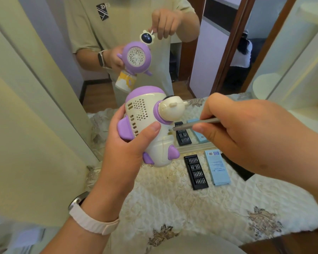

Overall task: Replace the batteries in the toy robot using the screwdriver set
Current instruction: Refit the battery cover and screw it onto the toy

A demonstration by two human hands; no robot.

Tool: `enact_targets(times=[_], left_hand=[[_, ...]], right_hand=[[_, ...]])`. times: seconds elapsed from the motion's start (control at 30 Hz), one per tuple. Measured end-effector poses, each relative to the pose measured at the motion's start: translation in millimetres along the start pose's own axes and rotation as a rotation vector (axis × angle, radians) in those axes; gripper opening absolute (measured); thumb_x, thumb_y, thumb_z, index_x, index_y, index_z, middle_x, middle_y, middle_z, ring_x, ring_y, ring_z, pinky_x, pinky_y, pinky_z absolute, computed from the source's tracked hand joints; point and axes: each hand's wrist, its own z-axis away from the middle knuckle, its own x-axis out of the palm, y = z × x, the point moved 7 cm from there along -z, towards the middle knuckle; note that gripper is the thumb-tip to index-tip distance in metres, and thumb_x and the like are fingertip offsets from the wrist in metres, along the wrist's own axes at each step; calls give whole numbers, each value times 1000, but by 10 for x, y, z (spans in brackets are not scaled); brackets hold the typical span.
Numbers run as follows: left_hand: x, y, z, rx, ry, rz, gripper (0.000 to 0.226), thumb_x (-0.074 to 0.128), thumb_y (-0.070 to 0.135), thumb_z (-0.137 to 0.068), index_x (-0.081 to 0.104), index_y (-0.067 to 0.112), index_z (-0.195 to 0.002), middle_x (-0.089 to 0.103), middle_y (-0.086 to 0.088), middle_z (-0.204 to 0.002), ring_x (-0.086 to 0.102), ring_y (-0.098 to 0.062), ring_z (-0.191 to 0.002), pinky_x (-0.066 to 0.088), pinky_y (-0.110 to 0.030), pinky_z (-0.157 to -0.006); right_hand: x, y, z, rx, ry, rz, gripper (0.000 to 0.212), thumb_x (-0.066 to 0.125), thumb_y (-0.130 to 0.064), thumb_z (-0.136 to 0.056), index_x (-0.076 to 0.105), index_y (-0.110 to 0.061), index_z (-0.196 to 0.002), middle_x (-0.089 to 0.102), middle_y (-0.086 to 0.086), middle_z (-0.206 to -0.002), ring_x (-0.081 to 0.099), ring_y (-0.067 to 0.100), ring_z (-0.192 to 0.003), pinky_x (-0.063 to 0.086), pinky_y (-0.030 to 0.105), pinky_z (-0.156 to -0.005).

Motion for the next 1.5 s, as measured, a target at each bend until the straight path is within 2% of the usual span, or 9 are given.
enact_targets(times=[0.1, 0.27, 0.4, 0.67, 0.77, 0.87, 1.17, 1.37, 1.5], left_hand=[[12, 2, 41, 5, 8, 6, 76, 82, 24, -73, 49, 20, -142, 68, -10, -124, 70, -24, -104, 59, -32, -73], [78, 42, 108, 14, 0, -3, 79, 81, 29, -70, 49, 22, -142, 68, -10, -124, 70, -26, -106, 59, -33, -74], [118, 37, 165, 20, 13, -3, 80, 81, 30, -68, 50, 22, -141, 69, -9, -123, 71, -23, -104, 58, -31, -73], [190, -32, 244, -21, -22, 8, 75, 79, 29, -74, 49, 16, -142, 66, -17, -125, 69, -33, -104, 58, -35, -70], [219, -58, 260, -18, -24, -5, 69, 78, 25, -77, 51, 17, -140, 67, -17, -122, 70, -30, -100, 58, -34, -69], [268, -76, 258, -22, -31, -19, 69, 78, 24, -77, 51, 15, -139, 68, -17, -121, 70, -28, -99, 57, -32, -68], [245, -103, 300, -35, 9, -27, 64, 76, 22, -75, 54, 24, -135, 72, -8, -115, 72, -23, -94, 57, -27, -62], [187, -285, 260, -91, 32, -45, 72, 83, 26, -74, 51, 22, -139, 67, -17, -117, 66, -27, -85, 47, -18, -43], [35, -602, 220, -122, 94, -115, 78, 88, 31, -70, 50, 30, -138, 70, -3, -118, 72, -23, -99, 61, -35, -66]], right_hand=[[23, 60, 35, 25, -3, 37, 43, 31, -54, -95, 50, -19, -78, 40, -12, -47, 34, 3, -38, 19, 16, -38], [-29, 79, 112, 20, -25, -97, 25, 39, -51, -91, 43, -28, -101, 42, -16, -55, 46, 9, -50, 31, 19, -41], [-44, 74, 169, 21, -34, -108, 12, 43, -39, -89, 45, -28, -93, 42, -18, -57, 51, 10, -58, 27, 16, -42], [-57, 135, 235, -1, 17, -57, 43, 31, -58, -92, 51, -22, -80, 39, -15, -49, 37, 2, -39, 21, 17, -38], [-13, 192, 299, 49, -66, -127, 34, 34, -62, -86, 43, -33, -101, 47, -15, -59, 51, 9, -58, 32, 17, -44], [-30, 213, 349, 49, -109, -199, 19, 40, -50, -85, 38, -40, -101, 49, -19, -66, 50, -3, -75, 38, 15, -51], [-73, 207, 341, -9, 13, -10, 42, 34, -52, -92, 57, -21, -75, 44, -13, -47, 32, 3, -37, 19, 14, -39], [269, 469, 425, 253, -116, -177, 37, 39, -63, -82, 57, -32, -75, 55, -12, -55, 51, 6, -52, 37, 23, -47], [801, 707, 651, 515, -97, -602, 23, 54, -48, -88, 58, -30, -73, 49, -14, -52, 40, 5, -46, 32, 20, -46]])
